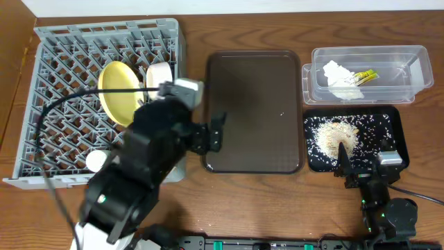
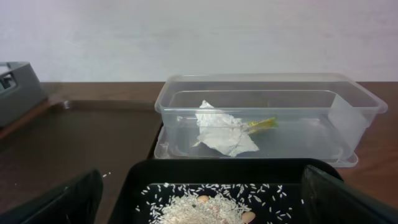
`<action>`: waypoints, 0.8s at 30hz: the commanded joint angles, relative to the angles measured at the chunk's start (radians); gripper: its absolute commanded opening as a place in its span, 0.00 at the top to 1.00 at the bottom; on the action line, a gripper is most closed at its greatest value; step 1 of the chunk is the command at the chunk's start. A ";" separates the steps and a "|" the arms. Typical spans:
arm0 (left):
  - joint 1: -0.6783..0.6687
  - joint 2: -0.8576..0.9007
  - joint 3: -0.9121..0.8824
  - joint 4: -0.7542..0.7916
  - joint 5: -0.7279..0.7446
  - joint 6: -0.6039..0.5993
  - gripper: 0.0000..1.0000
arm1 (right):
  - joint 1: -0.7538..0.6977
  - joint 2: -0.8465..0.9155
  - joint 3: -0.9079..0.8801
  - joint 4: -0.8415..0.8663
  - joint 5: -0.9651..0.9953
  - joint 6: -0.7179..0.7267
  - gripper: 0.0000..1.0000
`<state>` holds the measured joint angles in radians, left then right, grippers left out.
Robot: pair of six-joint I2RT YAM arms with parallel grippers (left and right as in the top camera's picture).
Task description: Sort waste into correct bins and load items into the dishwasher
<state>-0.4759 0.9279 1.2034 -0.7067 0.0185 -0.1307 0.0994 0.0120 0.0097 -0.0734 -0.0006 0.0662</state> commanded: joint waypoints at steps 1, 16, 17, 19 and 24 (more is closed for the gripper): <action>0.030 -0.056 -0.018 0.011 -0.038 0.002 0.06 | -0.014 -0.005 -0.004 0.000 0.000 -0.012 0.01; 0.249 -0.496 -0.605 0.446 -0.026 0.002 0.05 | -0.014 -0.005 -0.004 0.000 0.000 -0.012 0.01; 0.260 -0.556 -0.683 0.483 -0.027 0.002 0.05 | -0.014 -0.005 -0.004 0.000 0.000 -0.012 0.01; 0.272 -0.626 -0.767 0.517 -0.027 0.002 0.05 | -0.014 -0.005 -0.004 0.000 0.000 -0.012 0.01; 0.290 -0.758 -0.924 0.567 -0.026 0.001 0.05 | -0.014 -0.005 -0.004 0.000 0.000 -0.012 0.01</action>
<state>-0.1993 0.2405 0.3546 -0.1673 -0.0032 -0.1310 0.0994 0.0116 0.0097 -0.0738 -0.0006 0.0662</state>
